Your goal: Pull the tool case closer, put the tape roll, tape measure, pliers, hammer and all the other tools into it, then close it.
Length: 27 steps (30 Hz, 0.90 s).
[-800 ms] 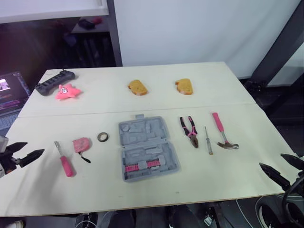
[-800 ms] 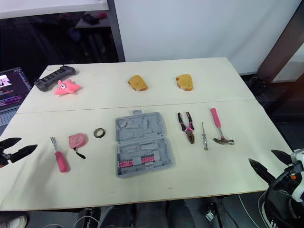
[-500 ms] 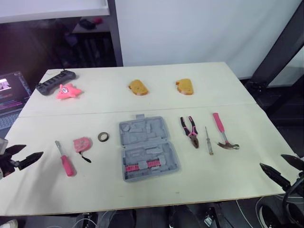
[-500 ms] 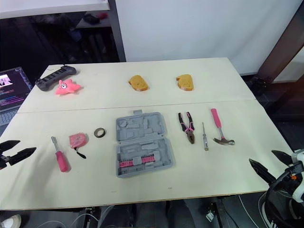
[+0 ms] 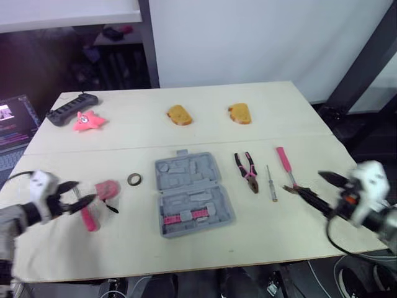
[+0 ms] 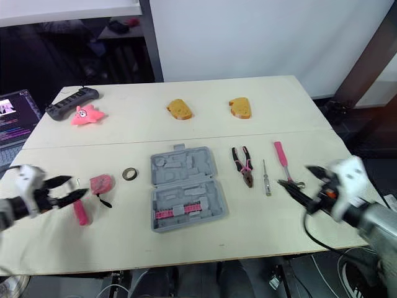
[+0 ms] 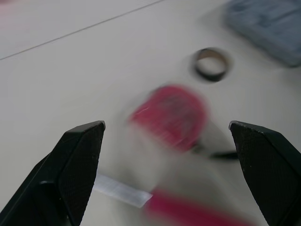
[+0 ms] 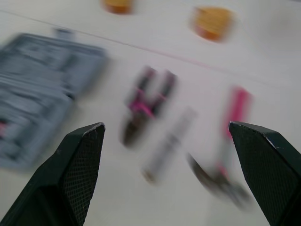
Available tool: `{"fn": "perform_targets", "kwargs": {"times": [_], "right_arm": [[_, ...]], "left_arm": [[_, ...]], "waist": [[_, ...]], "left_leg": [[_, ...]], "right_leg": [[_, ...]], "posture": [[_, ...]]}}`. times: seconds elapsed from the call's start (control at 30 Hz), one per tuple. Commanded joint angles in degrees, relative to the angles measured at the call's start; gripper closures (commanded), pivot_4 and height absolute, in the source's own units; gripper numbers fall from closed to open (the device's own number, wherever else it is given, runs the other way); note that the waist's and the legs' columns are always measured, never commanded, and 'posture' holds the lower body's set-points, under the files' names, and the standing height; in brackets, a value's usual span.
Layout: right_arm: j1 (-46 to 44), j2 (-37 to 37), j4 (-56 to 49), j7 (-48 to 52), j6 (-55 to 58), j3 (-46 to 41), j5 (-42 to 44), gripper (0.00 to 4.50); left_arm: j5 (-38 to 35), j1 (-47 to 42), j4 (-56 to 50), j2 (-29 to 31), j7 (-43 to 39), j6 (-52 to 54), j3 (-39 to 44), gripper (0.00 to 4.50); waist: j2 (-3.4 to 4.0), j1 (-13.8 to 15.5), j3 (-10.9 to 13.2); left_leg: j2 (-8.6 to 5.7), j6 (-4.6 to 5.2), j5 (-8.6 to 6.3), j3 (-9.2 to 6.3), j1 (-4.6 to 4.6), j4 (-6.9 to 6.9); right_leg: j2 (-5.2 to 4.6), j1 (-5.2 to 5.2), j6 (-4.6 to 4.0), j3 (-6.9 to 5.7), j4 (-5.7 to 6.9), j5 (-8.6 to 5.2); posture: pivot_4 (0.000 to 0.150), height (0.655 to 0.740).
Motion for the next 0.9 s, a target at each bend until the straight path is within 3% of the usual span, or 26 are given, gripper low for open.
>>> {"fn": "perform_targets", "kwargs": {"times": [0.03, 0.1, 0.23, 0.27, 0.33, 0.63, 0.9], "right_arm": [[-10.7, 1.5, 5.8, -3.4, 2.0, 12.3, -5.2, 0.28], [-16.1, 3.5, 10.7, -3.3, 1.2, 19.8, -8.6, 0.93], [-23.9, 5.1, 22.7, -1.6, -1.9, 31.3, -16.6, 2.96], [-25.0, 5.1, 24.6, -1.2, -2.6, 32.8, -18.0, 3.46], [-27.9, 5.6, 29.0, 0.2, -3.9, 36.2, -20.7, 4.43], [-37.6, 12.4, 44.3, 2.6, -8.0, 43.2, -28.4, 4.48], [-39.7, 17.1, 44.1, 6.2, -6.4, 47.2, -31.7, 4.48]], "left_arm": [[1.9, -3.9, -7.2, -6.4, 4.2, 2.0, -7.0, 0.94], [4.0, -4.8, -8.4, -10.2, 6.0, 1.1, -10.6, 2.01], [8.0, -4.9, -6.3, -12.9, 8.0, -0.5, -15.4, 4.17], [8.6, -4.9, -5.9, -13.0, 8.3, -0.8, -16.0, 4.5], [10.3, -4.5, -5.2, -12.7, 8.8, -2.0, -17.2, 4.5], [14.9, -6.2, -1.6, -13.4, 12.8, -2.9, -20.2, 4.5], [18.0, -8.7, 0.8, -15.4, 13.7, -5.7, -23.3, 4.5]], "waist": [[-0.03, 0.3, 0.0], [-0.04, 0.3, 0.0], [-0.06, -0.2, -0.1], [-0.06, -0.2, -0.1], [-0.05, -0.3, -0.1], [0.04, 0.0, -0.1], [0.35, 0.1, -0.4]], "left_leg": [[-0.03, 0.0, 0.0, -0.02, -0.03, 0.04], [-0.09, 0.0, 0.0, -0.08, -0.17, 0.16], [-0.09, -0.01, 0.0, -0.05, -0.35, 0.2], [-0.09, 0.0, 0.01, -0.05, -0.37, 0.19], [-0.09, 0.0, 0.01, -0.04, -0.36, 0.2], [-0.09, 0.0, 0.01, -0.05, -0.34, 0.25], [-0.11, 0.0, 0.01, -0.07, -0.32, 0.46]], "right_leg": [[-0.01, 0.0, 0.01, -0.01, 0.0, 0.0], [-0.05, -0.03, 0.07, -0.03, -0.01, 0.04], [-0.03, -0.31, 0.08, -0.02, 0.02, 0.06], [-0.03, -0.35, 0.08, -0.02, 0.05, 0.06], [-0.03, -0.37, 0.07, -0.02, 0.09, 0.07], [-0.03, -0.35, 0.06, -0.02, 0.15, 0.07], [-0.03, -0.27, 0.06, -0.03, 0.28, 0.08]], "posture": [[0.15, 0.74], [0.15, 0.74], [0.15, 0.74], [0.15, 0.74], [0.15, 0.74], [0.15, 0.74], [0.15, 0.74]]}}
